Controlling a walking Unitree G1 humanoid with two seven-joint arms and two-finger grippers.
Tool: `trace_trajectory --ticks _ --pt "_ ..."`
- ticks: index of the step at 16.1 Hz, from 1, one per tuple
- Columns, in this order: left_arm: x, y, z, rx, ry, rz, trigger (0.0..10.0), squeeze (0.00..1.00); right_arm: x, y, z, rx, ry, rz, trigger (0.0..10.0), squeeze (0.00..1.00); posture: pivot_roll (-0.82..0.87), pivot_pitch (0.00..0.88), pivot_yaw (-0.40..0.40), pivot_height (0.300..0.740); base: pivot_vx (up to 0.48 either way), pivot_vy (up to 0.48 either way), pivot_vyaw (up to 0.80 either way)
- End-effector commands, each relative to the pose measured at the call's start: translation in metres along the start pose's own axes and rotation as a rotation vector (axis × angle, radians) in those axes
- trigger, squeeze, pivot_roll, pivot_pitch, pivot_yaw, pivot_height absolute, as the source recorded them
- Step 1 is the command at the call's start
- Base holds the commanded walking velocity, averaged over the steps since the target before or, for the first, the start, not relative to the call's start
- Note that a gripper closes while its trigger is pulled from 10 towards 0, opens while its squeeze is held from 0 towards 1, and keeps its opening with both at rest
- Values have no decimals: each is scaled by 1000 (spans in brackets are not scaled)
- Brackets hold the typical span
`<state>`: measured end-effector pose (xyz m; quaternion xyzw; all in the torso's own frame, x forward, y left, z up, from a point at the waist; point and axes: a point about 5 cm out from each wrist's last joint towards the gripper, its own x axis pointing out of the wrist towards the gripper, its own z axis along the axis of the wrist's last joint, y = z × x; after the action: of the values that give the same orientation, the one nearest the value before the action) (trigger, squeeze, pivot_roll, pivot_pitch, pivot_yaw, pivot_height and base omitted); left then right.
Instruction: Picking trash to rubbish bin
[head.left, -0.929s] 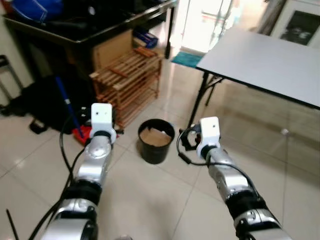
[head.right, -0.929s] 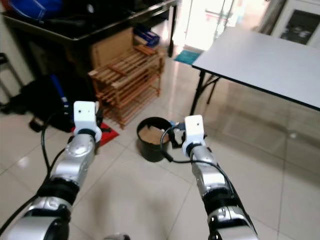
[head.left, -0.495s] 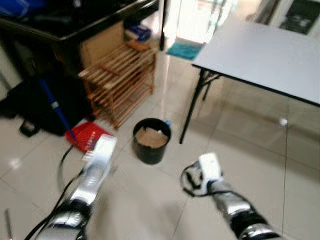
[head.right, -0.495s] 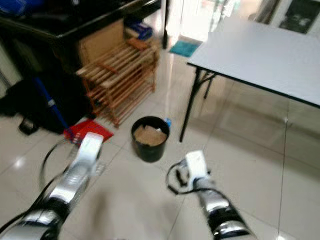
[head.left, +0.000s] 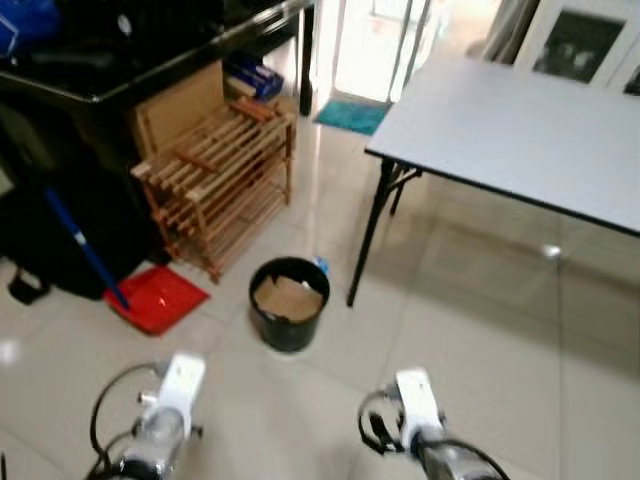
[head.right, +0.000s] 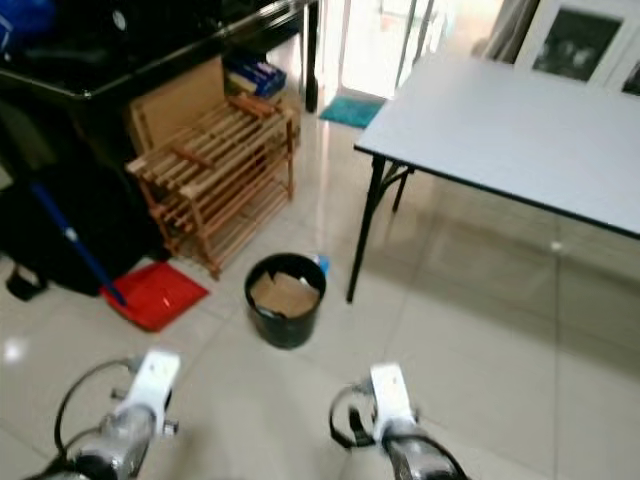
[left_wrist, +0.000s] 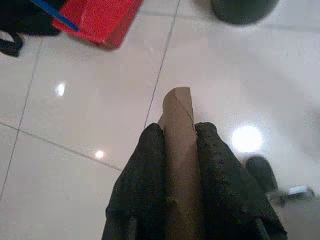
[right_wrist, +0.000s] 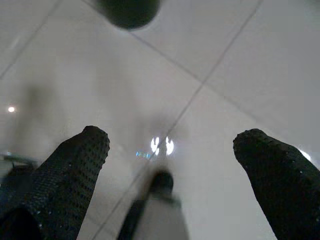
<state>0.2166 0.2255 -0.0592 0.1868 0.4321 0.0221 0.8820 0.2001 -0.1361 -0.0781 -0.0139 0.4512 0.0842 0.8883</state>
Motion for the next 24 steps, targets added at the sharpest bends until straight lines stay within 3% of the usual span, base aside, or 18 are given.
trace_trajectory --ticks 1,6,17,20,24 --pt "-1 -12 -7 9 27 -36 10000 0 -3 -10 -14 13 41 -33 10000 0 15 78 -29 740 300 0 0" --pt "-4 2 -25 -122 84 28 10000 0 -6 -16 -23 -26 63 -57 10000 0 15 67 -29 740 242 0 0" --pt "-4 5 -24 -128 73 43 10000 0 -6 -16 -21 31 42 -66 10000 0 19 36 -27 740 262 0 123" --pt "-3 6 -21 -129 65 44 10000 0 -5 -15 -21 30 45 -58 10000 0 17 39 -27 740 441 0 -800" --pt "-3 5 -20 -132 60 42 10000 0 -5 -14 -19 45 31 -57 10000 0 17 45 -26 740 443 0 0"
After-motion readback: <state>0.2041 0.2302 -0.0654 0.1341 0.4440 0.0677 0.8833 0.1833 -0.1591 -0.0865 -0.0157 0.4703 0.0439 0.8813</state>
